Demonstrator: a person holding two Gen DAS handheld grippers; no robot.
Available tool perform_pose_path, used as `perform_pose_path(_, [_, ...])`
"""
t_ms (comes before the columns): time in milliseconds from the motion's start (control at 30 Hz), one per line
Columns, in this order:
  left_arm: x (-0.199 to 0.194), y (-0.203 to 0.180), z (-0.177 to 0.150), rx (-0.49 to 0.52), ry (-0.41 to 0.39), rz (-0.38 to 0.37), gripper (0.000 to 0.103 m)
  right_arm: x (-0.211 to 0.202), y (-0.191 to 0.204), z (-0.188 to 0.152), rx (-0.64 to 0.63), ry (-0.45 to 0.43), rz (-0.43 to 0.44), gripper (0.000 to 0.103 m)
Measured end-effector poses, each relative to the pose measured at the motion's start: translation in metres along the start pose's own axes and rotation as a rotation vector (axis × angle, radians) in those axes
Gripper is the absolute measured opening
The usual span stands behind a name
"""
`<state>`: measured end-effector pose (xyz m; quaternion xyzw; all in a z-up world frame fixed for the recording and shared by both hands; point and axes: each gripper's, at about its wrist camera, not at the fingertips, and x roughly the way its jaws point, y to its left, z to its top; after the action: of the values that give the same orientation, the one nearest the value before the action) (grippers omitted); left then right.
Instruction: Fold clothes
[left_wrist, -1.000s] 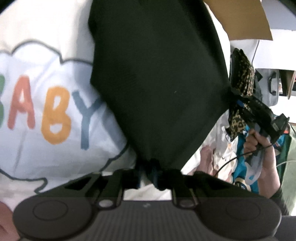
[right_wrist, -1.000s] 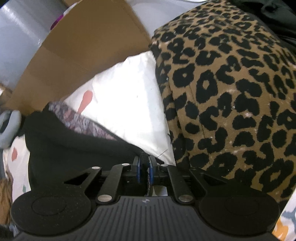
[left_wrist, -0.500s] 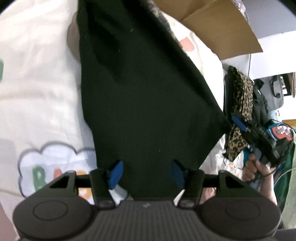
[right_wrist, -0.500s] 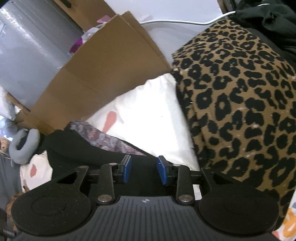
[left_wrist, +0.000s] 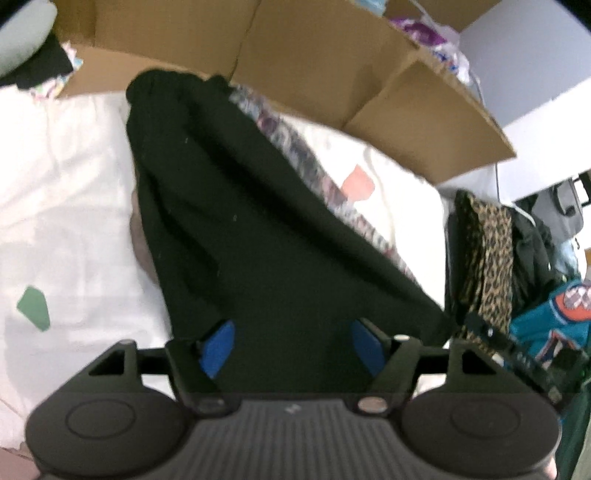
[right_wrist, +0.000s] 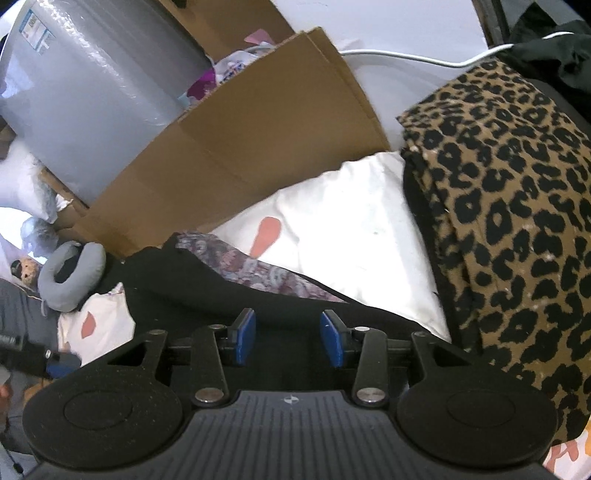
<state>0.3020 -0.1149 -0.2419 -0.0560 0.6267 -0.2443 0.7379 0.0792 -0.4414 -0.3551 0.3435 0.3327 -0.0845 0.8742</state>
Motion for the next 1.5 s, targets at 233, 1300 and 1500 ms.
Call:
perform_pose_path(233, [0.001,-0.014,0.032,0.004,-0.035,0.035,0.080,-0.011,0.036,0.013,-0.130,0.039,-0.063,0.046])
perform_pose_path(1300, [0.043,0.028,0.141,-0.035,-0.207,0.138,0.074,0.034,0.019,-0.024,-0.219,0.065,-0.032,0.045])
perform_pose_path(1500, [0.038,0.017,0.170,-0.013,-0.255,0.153,0.073,0.039,0.010,-0.023,-0.191,0.035,-0.027,0.045])
